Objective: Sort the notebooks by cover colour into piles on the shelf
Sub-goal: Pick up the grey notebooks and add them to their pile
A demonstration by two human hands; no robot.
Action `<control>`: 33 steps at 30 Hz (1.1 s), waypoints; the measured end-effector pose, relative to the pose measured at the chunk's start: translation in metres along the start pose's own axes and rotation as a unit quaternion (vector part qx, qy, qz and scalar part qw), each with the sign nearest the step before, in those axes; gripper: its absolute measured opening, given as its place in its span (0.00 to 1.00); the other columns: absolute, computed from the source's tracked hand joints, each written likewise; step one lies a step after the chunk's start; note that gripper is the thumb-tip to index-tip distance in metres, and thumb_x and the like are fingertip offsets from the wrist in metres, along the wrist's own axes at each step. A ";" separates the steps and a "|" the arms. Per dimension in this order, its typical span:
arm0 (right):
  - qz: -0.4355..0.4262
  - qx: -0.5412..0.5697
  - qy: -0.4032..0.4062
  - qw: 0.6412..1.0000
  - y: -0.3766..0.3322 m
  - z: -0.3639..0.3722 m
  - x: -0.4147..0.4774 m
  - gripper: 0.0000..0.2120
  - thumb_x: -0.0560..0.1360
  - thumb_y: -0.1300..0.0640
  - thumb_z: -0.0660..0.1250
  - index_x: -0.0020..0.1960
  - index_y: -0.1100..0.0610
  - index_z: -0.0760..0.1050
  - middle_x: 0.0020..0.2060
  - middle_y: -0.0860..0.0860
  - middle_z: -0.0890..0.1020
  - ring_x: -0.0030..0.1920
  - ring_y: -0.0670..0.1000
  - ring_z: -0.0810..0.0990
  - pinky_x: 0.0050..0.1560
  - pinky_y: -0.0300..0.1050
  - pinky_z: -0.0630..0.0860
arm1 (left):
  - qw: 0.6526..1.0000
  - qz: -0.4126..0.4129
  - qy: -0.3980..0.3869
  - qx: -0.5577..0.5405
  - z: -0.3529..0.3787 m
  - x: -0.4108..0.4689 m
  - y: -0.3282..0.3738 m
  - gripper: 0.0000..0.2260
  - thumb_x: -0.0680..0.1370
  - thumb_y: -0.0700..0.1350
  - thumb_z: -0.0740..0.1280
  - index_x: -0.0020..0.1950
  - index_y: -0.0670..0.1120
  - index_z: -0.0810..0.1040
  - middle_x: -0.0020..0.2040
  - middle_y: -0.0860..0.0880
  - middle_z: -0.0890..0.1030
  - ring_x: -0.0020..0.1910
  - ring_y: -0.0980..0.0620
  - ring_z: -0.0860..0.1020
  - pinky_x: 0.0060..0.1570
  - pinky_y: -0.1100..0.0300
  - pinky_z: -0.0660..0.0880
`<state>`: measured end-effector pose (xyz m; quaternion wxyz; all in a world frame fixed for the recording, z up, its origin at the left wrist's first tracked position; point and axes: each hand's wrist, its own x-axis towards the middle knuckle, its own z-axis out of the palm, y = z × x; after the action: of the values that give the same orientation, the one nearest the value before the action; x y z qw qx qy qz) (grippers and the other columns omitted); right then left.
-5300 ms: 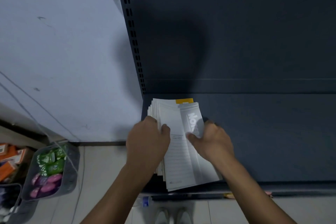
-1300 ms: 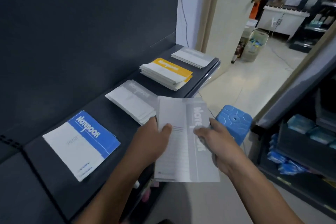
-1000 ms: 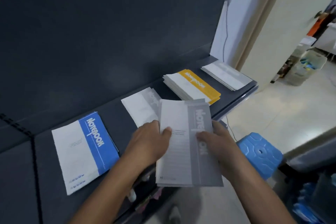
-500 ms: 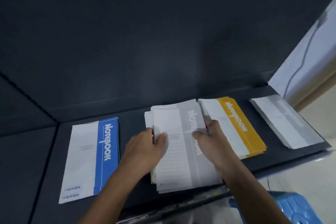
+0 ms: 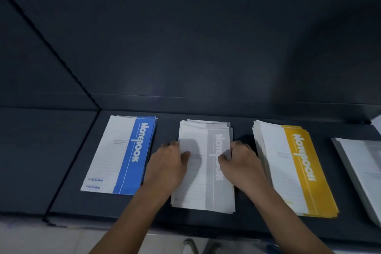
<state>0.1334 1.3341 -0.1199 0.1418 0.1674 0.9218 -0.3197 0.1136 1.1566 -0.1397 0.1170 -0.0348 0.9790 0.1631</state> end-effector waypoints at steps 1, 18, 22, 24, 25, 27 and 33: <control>-0.001 -0.007 -0.002 1.000 -0.002 0.000 0.000 0.06 0.80 0.54 0.63 0.50 0.57 0.71 0.51 0.54 0.76 0.44 0.51 0.76 0.32 0.38 0.64 | 1.000 0.002 0.004 -0.001 0.000 0.000 0.001 0.16 0.83 0.57 0.60 0.59 0.45 0.75 0.56 0.45 0.80 0.53 0.43 0.80 0.46 0.54 0.72; -0.082 -0.216 0.088 0.969 -0.032 0.003 -0.012 0.24 0.81 0.45 0.59 0.72 0.56 0.66 0.68 0.57 0.72 0.68 0.57 0.71 0.65 0.52 0.73 | 0.999 -0.012 0.038 0.004 -0.009 -0.017 -0.009 0.16 0.84 0.59 0.56 0.56 0.49 0.75 0.53 0.50 0.79 0.49 0.47 0.81 0.49 0.53 0.78; -0.161 -0.149 0.066 0.973 -0.076 0.015 -0.012 0.23 0.81 0.46 0.60 0.73 0.55 0.67 0.67 0.56 0.71 0.69 0.58 0.69 0.66 0.53 0.70 | 0.991 -0.060 0.108 -0.057 -0.037 -0.028 -0.049 0.12 0.82 0.58 0.59 0.53 0.53 0.78 0.50 0.53 0.82 0.47 0.46 0.81 0.48 0.52 0.78; -0.204 -0.106 0.025 0.973 -0.100 0.031 -0.016 0.23 0.81 0.47 0.61 0.73 0.54 0.68 0.67 0.54 0.71 0.69 0.57 0.70 0.65 0.53 0.71 | 0.982 -0.086 0.136 -0.096 -0.052 -0.037 -0.080 0.10 0.80 0.56 0.60 0.52 0.55 0.79 0.49 0.56 0.83 0.46 0.48 0.82 0.48 0.51 0.79; -0.226 -0.097 0.006 0.969 -0.111 0.041 -0.020 0.22 0.82 0.47 0.61 0.73 0.53 0.68 0.67 0.53 0.71 0.69 0.56 0.70 0.63 0.52 0.72 | 0.978 -0.101 0.145 -0.115 -0.060 -0.041 -0.098 0.09 0.80 0.54 0.61 0.51 0.55 0.80 0.48 0.57 0.83 0.44 0.49 0.82 0.47 0.52 0.79; -0.274 -0.095 -0.027 0.957 -0.135 0.063 -0.031 0.19 0.82 0.48 0.62 0.71 0.52 0.69 0.65 0.51 0.72 0.67 0.55 0.73 0.60 0.51 0.74 | 0.967 -0.125 0.164 -0.147 -0.077 -0.053 -0.133 0.07 0.79 0.52 0.62 0.50 0.55 0.81 0.44 0.58 0.83 0.41 0.52 0.82 0.46 0.53 0.80; -0.370 -0.087 -0.084 0.921 -0.237 0.137 -0.072 0.18 0.81 0.48 0.63 0.69 0.50 0.72 0.62 0.48 0.77 0.60 0.51 0.79 0.61 0.52 0.76 | 0.949 -0.133 0.216 -0.187 -0.131 -0.089 -0.250 0.11 0.77 0.57 0.59 0.48 0.55 0.80 0.41 0.57 0.83 0.38 0.56 0.83 0.44 0.51 0.81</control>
<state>0.1253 1.0562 -0.0687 0.1041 -0.2255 0.9270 -0.2810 0.1983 0.8799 -0.0756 -0.0855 -0.2203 0.9191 0.3152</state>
